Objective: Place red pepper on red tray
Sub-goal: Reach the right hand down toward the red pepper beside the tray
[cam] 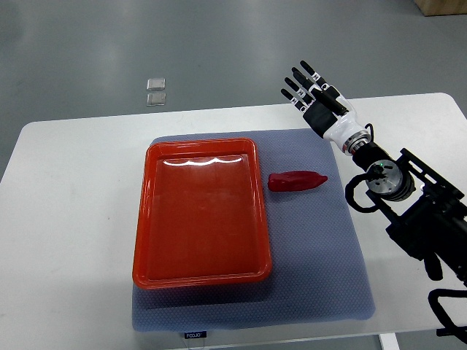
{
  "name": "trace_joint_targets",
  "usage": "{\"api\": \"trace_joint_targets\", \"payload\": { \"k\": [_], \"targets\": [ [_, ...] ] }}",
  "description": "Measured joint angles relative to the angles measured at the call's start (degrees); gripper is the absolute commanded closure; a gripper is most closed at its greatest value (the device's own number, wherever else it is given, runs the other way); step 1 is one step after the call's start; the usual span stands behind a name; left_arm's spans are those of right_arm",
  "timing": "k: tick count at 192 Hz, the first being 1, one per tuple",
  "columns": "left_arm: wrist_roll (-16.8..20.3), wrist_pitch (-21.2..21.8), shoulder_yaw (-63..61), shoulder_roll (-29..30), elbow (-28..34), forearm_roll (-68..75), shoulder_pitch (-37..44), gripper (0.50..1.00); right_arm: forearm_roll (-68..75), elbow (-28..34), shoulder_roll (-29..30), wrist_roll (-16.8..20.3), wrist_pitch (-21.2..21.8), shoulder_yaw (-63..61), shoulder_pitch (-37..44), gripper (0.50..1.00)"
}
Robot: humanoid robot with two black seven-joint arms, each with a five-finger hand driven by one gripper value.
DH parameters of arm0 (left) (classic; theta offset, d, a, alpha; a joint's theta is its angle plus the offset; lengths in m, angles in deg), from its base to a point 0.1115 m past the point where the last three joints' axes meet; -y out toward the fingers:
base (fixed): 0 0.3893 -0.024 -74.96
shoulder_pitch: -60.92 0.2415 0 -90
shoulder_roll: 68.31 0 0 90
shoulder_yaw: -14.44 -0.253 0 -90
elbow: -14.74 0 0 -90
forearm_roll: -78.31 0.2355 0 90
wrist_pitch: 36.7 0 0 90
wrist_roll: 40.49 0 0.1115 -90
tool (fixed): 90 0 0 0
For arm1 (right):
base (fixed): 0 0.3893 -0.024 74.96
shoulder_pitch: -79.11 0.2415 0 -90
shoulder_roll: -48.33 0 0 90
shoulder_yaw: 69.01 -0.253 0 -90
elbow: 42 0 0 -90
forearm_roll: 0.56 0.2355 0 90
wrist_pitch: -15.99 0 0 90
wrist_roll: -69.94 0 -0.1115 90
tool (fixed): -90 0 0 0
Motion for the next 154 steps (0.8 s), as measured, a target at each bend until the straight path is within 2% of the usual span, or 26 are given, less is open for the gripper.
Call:
{"api": "trace_joint_targets", "payload": {
  "k": [83, 121, 154],
  "targets": [
    [0.0, -0.05, -0.01, 0.0, -0.01, 0.12, 0.0, 0.5, -3.41, 0.55, -1.1, 0.43, 1.05, 1.18, 2.63, 0.587],
    [-0.03, -0.05, 0.0, 0.0, 0.02, 0.08, 0.0, 0.5, -19.54, 2.16, -8.43, 1.48, 5.64, 13.2, 9.62, 0.587],
    [-0.04, -0.06, 0.0, 0.0, -0.12, 0.08, -0.01, 0.5, -38.04, 10.86, -17.37, 4.78, 9.95, 32.46, 17.61, 0.587]
  ]
}}
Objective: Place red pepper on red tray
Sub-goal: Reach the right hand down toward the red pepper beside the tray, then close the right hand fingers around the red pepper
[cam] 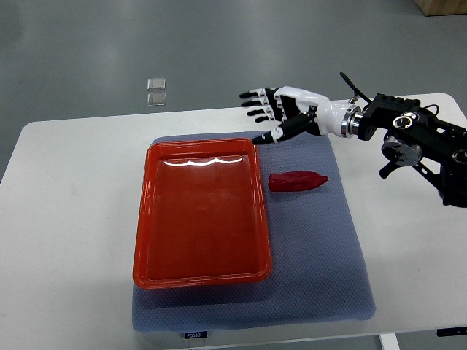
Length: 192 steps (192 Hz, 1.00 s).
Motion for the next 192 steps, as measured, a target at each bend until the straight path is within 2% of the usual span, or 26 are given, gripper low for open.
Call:
{"api": "trace_joint_targets", "payload": {
  "k": [18, 35, 79, 117, 192],
  "targets": [
    [-0.01, 0.0, 0.0, 0.0, -0.01, 0.0, 0.0, 0.5, -6.8, 2.31, -2.27, 0.63, 0.6, 8.58, 3.85, 0.587],
    [0.0, 0.0, 0.0, 0.0, 0.01, 0.0, 0.0, 0.5, -11.16, 3.04, -3.5, 0.82, -0.86, 13.29, 5.86, 0.587],
    [0.0, 0.0, 0.0, 0.0, 0.01, 0.01, 0.0, 0.5, -17.81, 3.31, -4.01, 1.69, -7.28, 18.51, 6.49, 0.589],
    [0.0, 0.0, 0.0, 0.0, 0.25, 0.02, 0.0, 0.5, -19.3, 2.66, -4.02, 2.07, -8.95, 20.15, 6.34, 0.593],
    [0.0, 0.02, 0.0, 0.0, 0.2, 0.02, 0.0, 0.5, -19.96, 0.5, -2.17, 2.16, -13.19, 22.67, 4.93, 0.671]
  ]
}}
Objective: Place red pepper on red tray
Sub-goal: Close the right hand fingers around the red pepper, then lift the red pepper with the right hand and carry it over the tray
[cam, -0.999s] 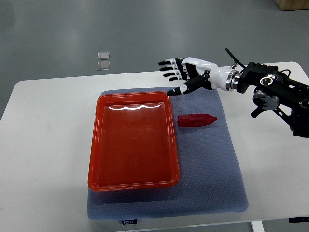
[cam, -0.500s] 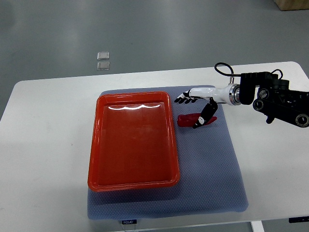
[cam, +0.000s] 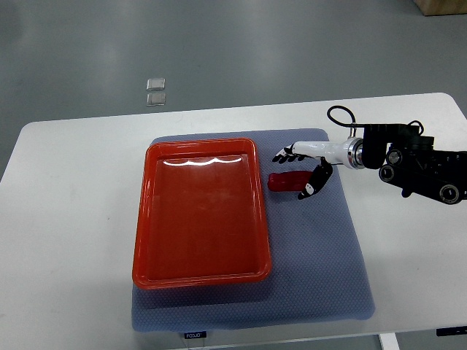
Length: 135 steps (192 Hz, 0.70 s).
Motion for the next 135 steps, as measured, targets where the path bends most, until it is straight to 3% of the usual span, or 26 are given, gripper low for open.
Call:
{"api": "trace_joint_targets", "payload": {
  "k": [73, 86, 114, 135],
  "targets": [
    [0.0, 0.0, -0.01, 0.0, 0.06, 0.01, 0.0, 0.5, -0.09, -1.93, 1.85, 0.12, -2.0, 1.17, -0.99, 0.744],
    [0.0, 0.0, -0.01, 0.0, 0.06, 0.02, 0.0, 0.5, -0.09, -2.22, 1.94, 0.12, -2.48, 1.3, -1.05, 0.795],
    [0.0, 0.0, 0.02, 0.0, 0.1, 0.02, 0.0, 0.5, -0.89, -2.84, 2.06, 0.12, -2.86, 1.43, -1.31, 0.995],
    [0.0, 0.0, 0.05, 0.0, 0.14, 0.01, 0.0, 0.5, -1.87, -3.28, 2.33, 0.15, -2.97, 1.57, -1.38, 1.0]
  ]
}}
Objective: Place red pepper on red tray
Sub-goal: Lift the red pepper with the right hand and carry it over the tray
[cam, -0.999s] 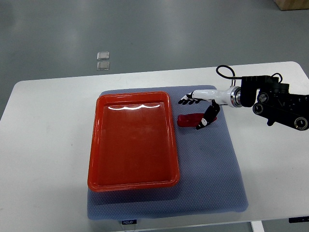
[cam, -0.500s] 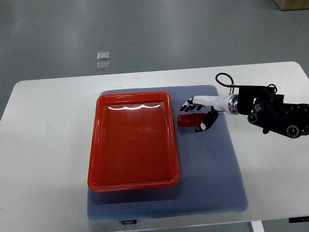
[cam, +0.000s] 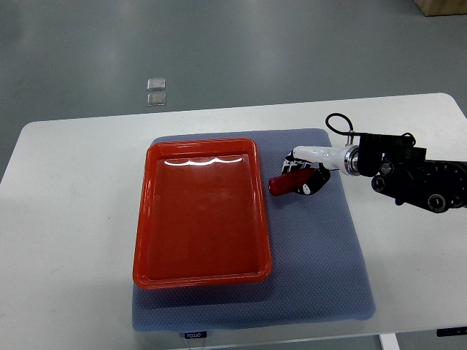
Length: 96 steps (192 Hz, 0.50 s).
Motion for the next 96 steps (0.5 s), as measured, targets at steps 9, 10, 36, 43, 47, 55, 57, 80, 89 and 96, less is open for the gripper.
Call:
{"api": "trace_joint_targets", "payload": {
  "k": [9, 10, 36, 43, 47, 55, 57, 80, 89, 96],
  "targets": [
    [0.0, 0.0, 0.0, 0.0, 0.0, -0.01, 0.0, 0.5, -0.15, -0.1, 0.02, 0.01, -0.02, 0.01, 0.03, 1.0],
    [0.0, 0.0, 0.0, 0.0, 0.0, -0.01, 0.0, 0.5, -0.16, -0.1, 0.02, 0.01, -0.02, 0.01, 0.04, 1.0],
    [0.0, 0.0, -0.02, 0.0, 0.0, -0.02, 0.0, 0.5, 0.0, -0.04, -0.79, 0.13, 0.22, -0.11, 1.0, 1.0],
    [0.0, 0.0, -0.04, 0.0, -0.01, -0.02, 0.0, 0.5, 0.29, 0.13, -1.13, 0.14, 0.38, -0.26, 1.83, 1.0],
    [0.0, -0.01, -0.04, 0.0, -0.01, -0.02, 0.0, 0.5, 0.43, 0.27, -1.33, 0.14, 0.46, -0.35, 2.35, 1.0],
    [0.0, -0.02, -0.04, 0.0, -0.01, -0.02, 0.0, 0.5, 0.66, 0.57, -1.82, 0.14, 0.69, -0.53, 3.44, 1.0],
    [0.0, -0.02, -0.04, 0.0, -0.01, -0.02, 0.0, 0.5, 0.71, 0.65, -1.94, 0.14, 0.77, -0.57, 3.71, 1.0],
    [0.0, -0.02, 0.0, 0.0, -0.01, -0.06, 0.0, 0.5, 1.35, 1.9, -2.92, 0.1, 1.92, -0.86, 6.86, 1.0],
    [0.0, -0.02, 0.02, 0.0, -0.01, -0.07, 0.0, 0.5, 1.81, 2.45, -3.1, 0.1, 2.26, -0.92, 8.21, 1.0],
    [0.0, -0.02, 0.02, 0.0, -0.01, -0.08, 0.0, 0.5, 2.36, 2.9, -3.23, 0.1, 2.55, -0.95, 9.22, 1.0]
  ]
}}
